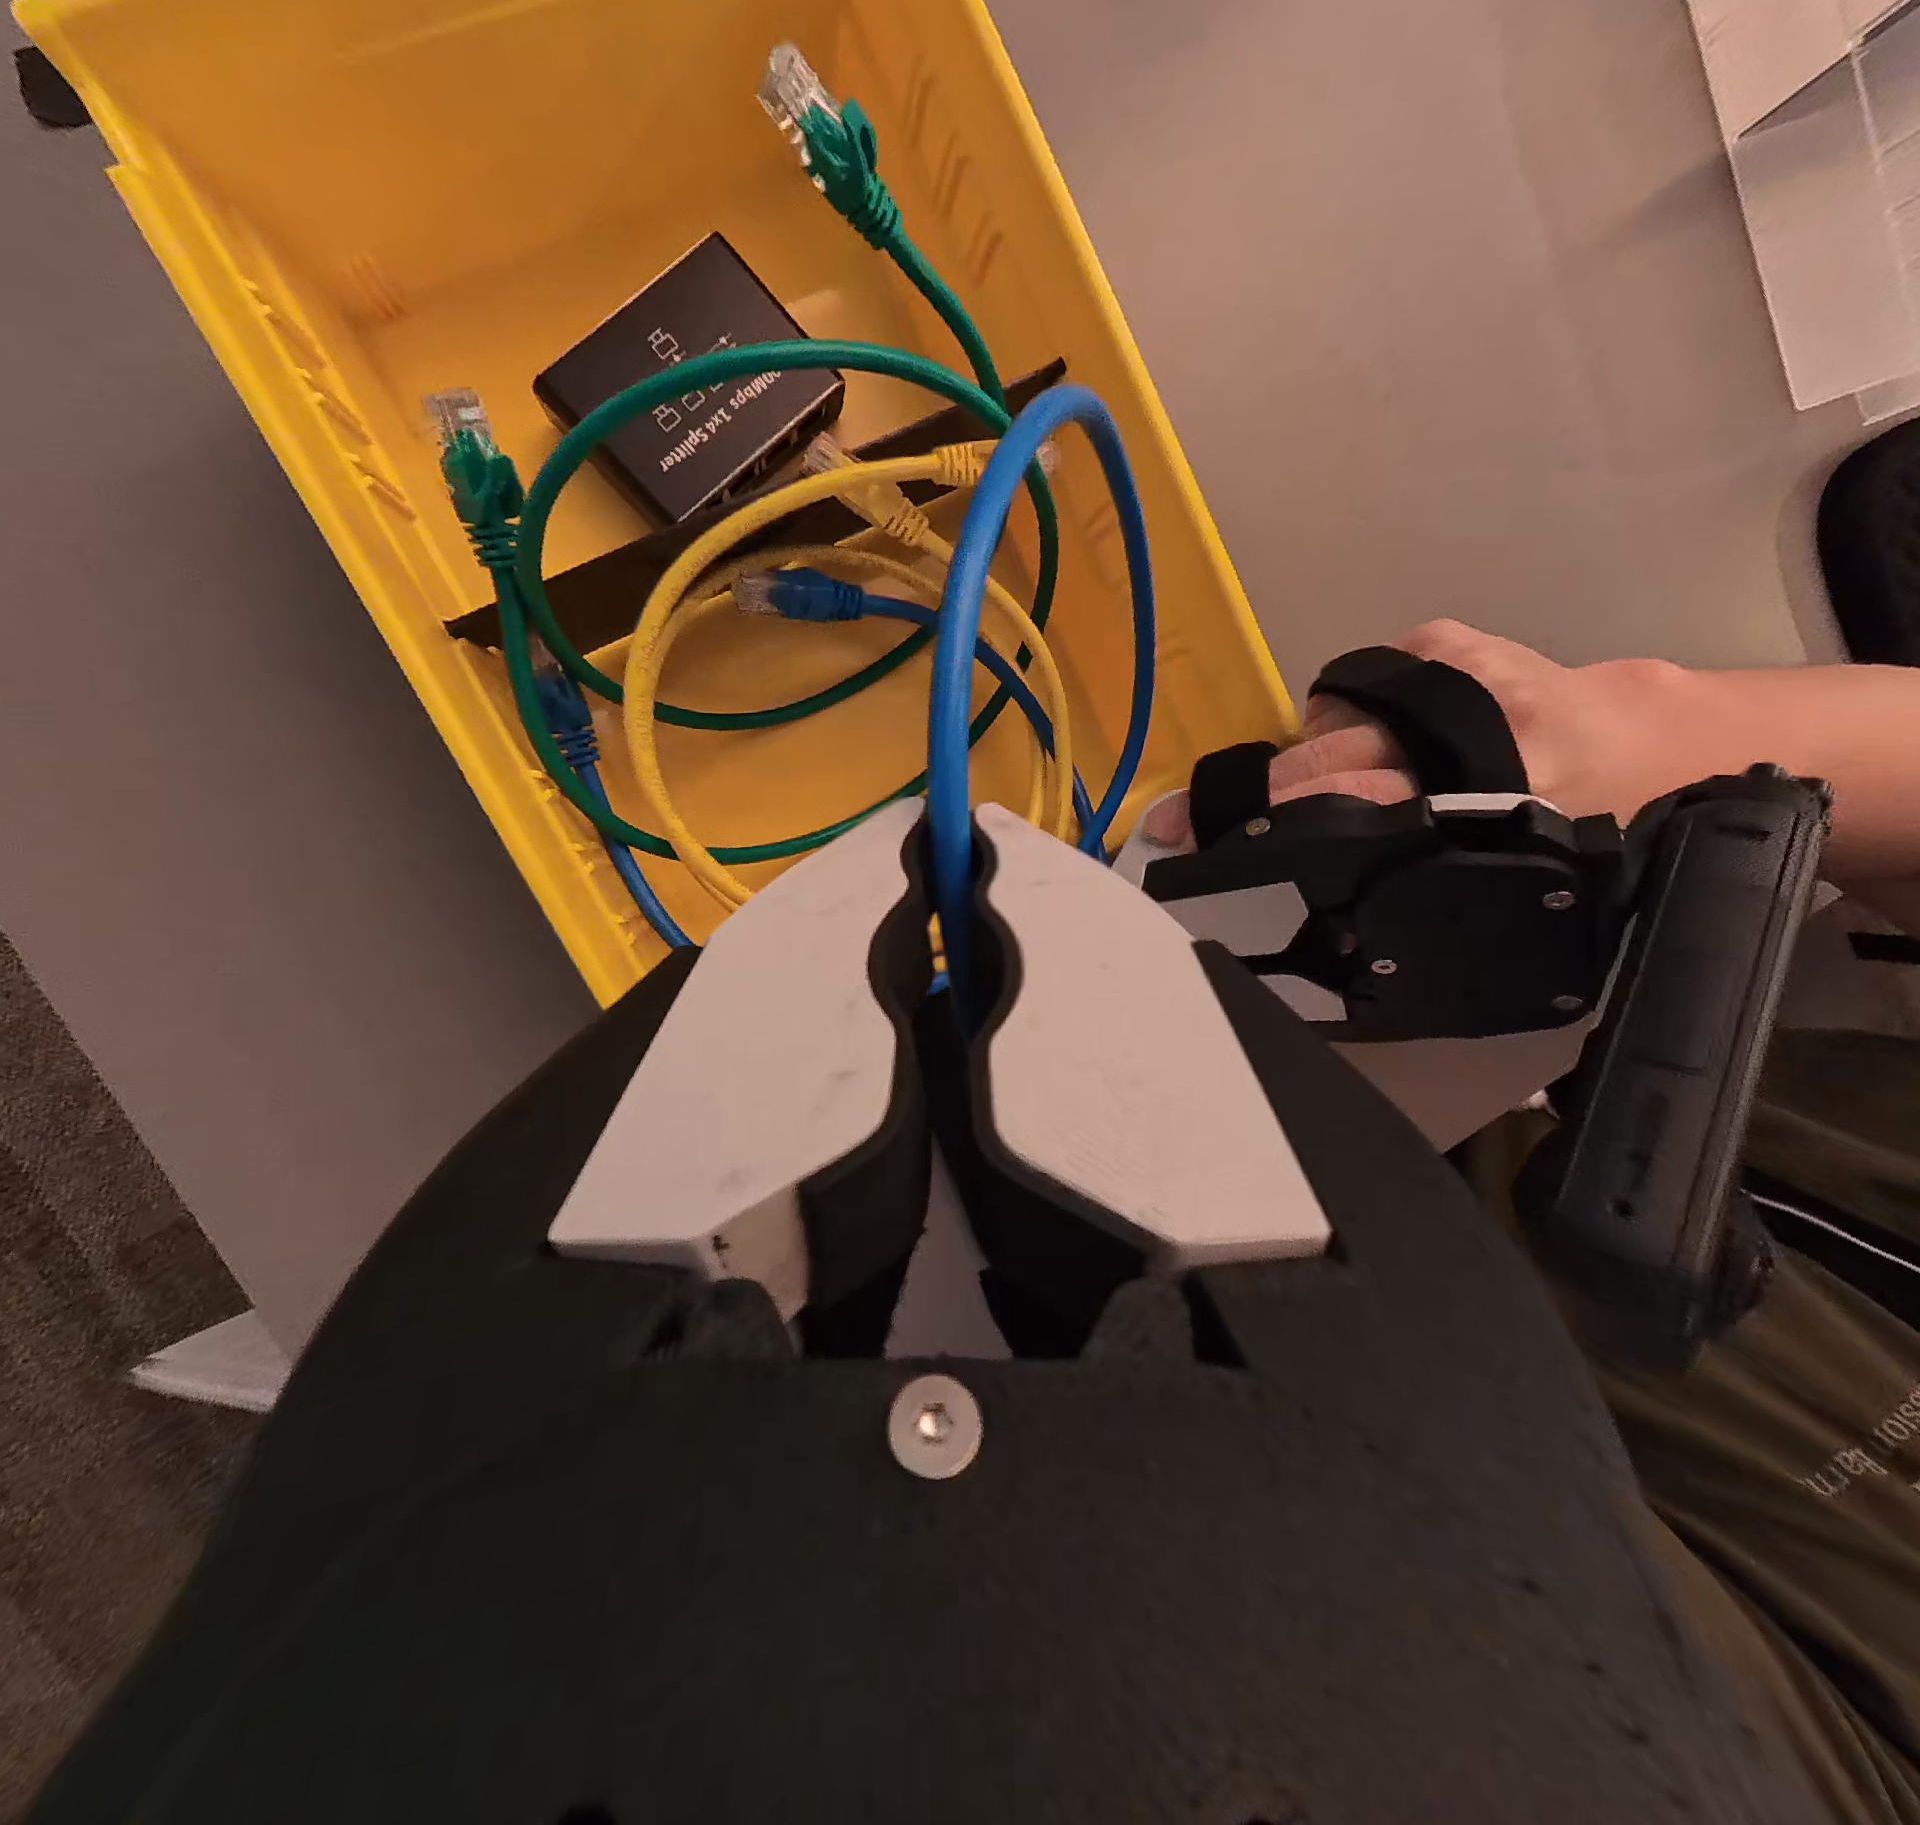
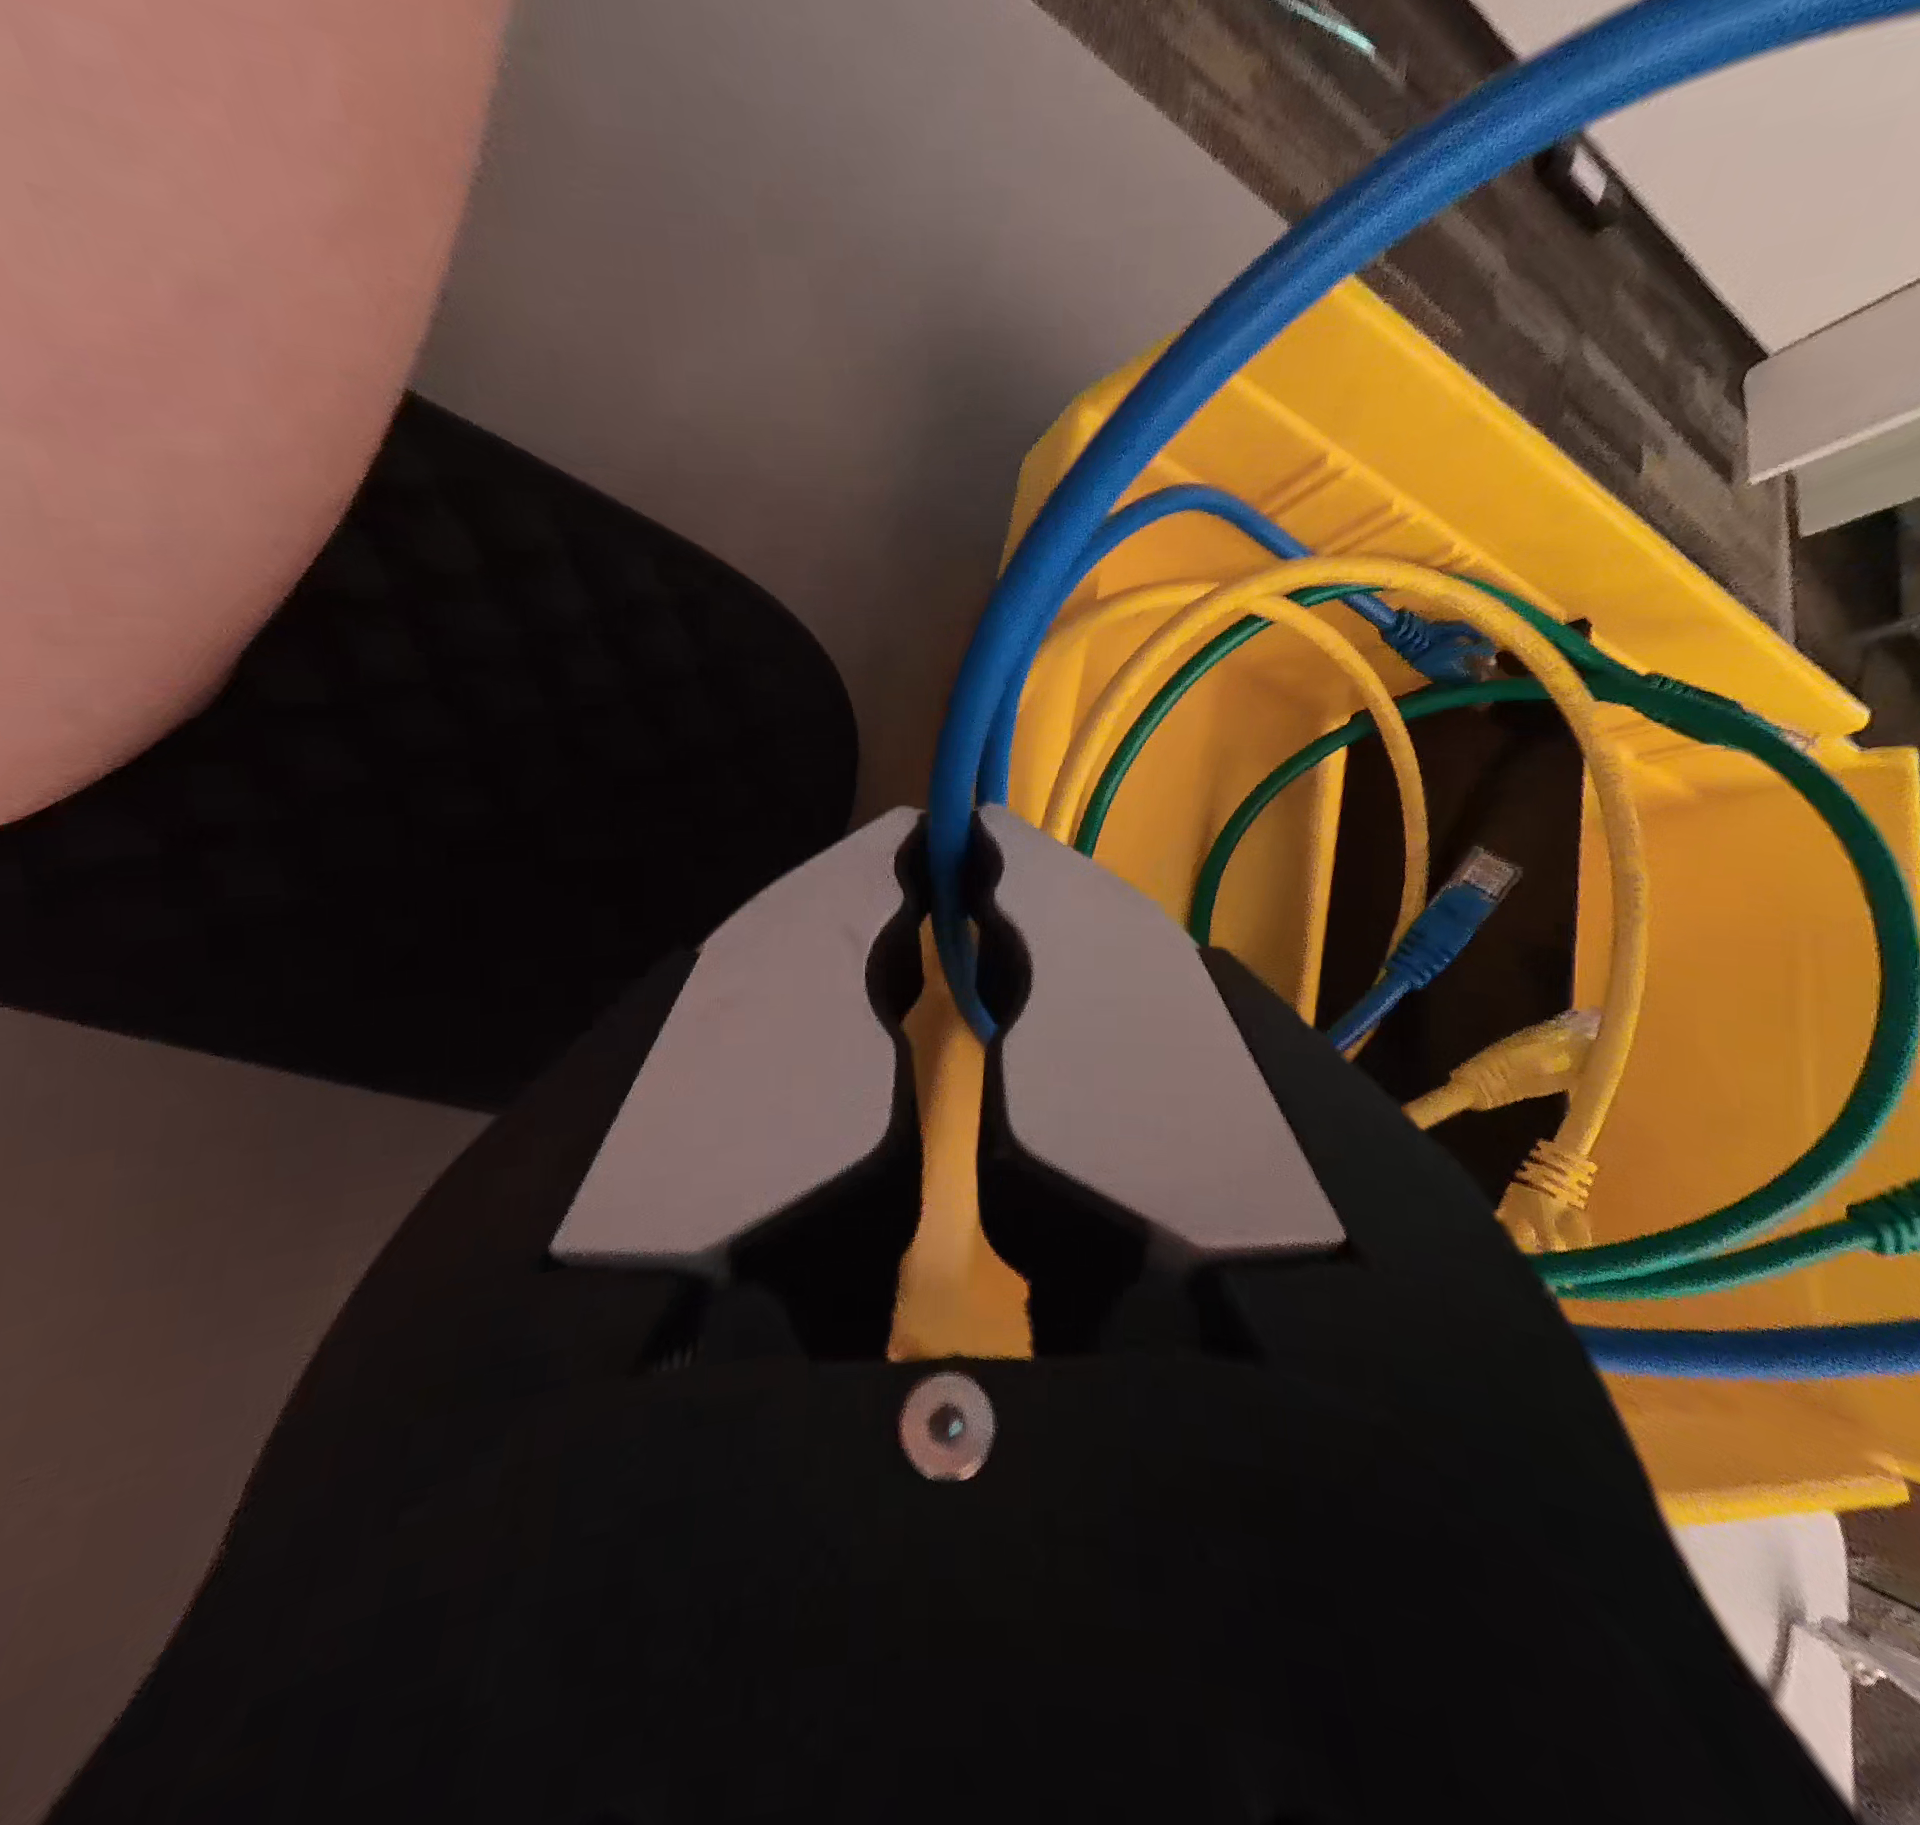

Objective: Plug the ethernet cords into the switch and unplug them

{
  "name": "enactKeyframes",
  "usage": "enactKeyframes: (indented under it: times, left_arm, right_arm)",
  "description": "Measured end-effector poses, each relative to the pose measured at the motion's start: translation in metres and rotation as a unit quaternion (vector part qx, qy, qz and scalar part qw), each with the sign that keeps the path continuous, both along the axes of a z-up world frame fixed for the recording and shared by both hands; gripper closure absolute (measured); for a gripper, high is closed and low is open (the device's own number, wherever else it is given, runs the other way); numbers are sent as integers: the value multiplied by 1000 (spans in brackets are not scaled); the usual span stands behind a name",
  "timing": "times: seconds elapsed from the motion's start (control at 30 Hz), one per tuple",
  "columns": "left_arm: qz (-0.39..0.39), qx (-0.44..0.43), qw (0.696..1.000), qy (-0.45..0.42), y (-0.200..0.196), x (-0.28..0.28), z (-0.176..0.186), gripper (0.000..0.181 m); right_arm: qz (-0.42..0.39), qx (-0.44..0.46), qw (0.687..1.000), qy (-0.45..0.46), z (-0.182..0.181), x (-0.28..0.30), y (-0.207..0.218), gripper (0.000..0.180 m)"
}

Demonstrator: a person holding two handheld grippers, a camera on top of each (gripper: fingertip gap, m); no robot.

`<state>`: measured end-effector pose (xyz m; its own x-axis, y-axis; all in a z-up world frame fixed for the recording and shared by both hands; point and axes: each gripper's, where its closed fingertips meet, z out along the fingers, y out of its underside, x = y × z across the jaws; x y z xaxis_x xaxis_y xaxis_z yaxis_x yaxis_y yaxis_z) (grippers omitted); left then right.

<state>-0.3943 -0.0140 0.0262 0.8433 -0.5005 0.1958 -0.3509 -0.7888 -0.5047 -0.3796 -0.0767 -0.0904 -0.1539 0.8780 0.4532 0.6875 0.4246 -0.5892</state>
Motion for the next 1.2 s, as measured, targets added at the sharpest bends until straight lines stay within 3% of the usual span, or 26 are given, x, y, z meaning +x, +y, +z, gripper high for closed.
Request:
enactKeyframes:
  times: [0.1, 0.2, 0.43, 0.7, 0.8, 0.9, 1.2]
  left_arm:
    - [17, 20, 1000, -16, 6, -4, 7, 148]
    - [41, 68, 995, -61, 14, -9, 28, 132]
    - [90, 181, 971, -125, 21, -29, 73, 131]
    - [102, 189, 967, -140, 14, -35, 78, 130]
    - [71, 191, 966, -161, 9, -23, 83, 128]
    - [39, 197, 964, -173, 5, -8, 89, 121]
    - [-29, 214, 973, -80, -3, 19, 79, 98]
  right_arm:
    - [4, -52, 998, 20, 13, 4, -5, 175]
    - [3, -137, 987, 82, 47, 9, -4, 176]
    - [11, -285, 935, 210, 151, 37, 31, 176]
    - [-18, -273, 935, 224, 260, 70, 62, 177]
    - [-47, -265, 938, 218, 290, 80, 72, 177]
    - [-75, -250, 942, 212, 308, 86, 85, 178]
    - [-114, -243, 933, 242, 327, 103, 110, 179]
